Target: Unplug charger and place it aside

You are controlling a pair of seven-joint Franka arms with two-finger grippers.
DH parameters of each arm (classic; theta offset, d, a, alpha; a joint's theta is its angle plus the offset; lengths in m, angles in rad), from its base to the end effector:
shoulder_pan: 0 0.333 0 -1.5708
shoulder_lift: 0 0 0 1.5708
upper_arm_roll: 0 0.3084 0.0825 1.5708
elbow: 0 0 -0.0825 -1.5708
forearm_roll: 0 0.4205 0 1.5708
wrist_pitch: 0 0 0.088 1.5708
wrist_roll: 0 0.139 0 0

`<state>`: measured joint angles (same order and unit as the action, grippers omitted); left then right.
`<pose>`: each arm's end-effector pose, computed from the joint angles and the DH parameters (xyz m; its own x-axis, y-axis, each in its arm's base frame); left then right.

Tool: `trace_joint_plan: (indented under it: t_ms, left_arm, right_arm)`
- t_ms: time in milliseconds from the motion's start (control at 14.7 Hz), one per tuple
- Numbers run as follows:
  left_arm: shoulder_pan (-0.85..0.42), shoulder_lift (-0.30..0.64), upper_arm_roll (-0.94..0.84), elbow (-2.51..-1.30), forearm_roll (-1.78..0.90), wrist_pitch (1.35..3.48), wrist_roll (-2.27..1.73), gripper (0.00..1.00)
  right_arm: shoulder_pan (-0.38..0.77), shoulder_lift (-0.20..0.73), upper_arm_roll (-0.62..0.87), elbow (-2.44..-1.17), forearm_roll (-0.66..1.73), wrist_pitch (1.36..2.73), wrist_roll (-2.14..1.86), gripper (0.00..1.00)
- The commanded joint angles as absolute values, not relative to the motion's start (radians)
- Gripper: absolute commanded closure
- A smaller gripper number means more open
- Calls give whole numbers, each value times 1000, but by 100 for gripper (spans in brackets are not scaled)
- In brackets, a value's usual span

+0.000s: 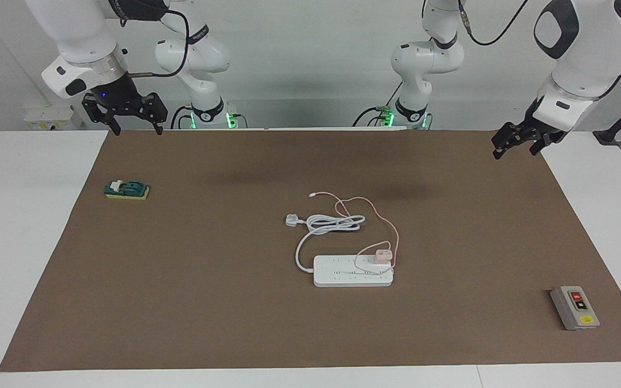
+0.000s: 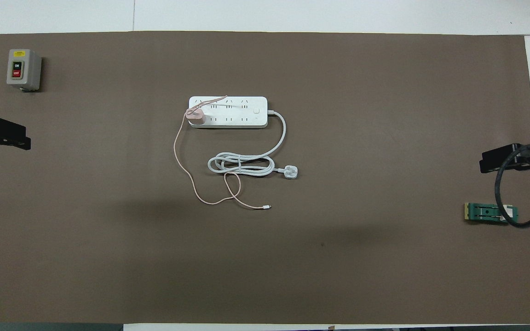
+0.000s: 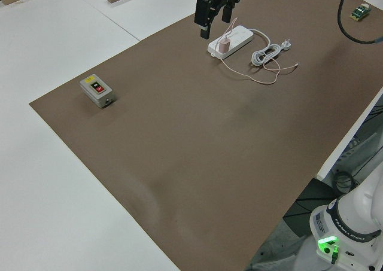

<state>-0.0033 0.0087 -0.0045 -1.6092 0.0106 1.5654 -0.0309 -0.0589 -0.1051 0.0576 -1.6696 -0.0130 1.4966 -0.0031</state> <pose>0.5897 -0.0031 0.5599 0.9984 0.0232 -0.0521 0.0226 -0.9997 -0.0122 0.5481 -0.0012 0.5888 0.9977 0.0001 -0.0681 0.0014 -0.9998 0.0188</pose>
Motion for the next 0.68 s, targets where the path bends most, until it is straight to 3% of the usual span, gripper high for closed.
trace_joint_plan:
  t_ms: [0, 613]
  left_arm:
    - [0, -3, -5, -1624, 18, 1583, -25, 0]
    - [2, -3, -5, -1623, 18, 1589, -25, 0]
  right_arm:
    - [-72, -117, 63, -1675, 5, 1489, 6, 0]
    - [-74, -117, 63, -1675, 5, 1490, 11, 0]
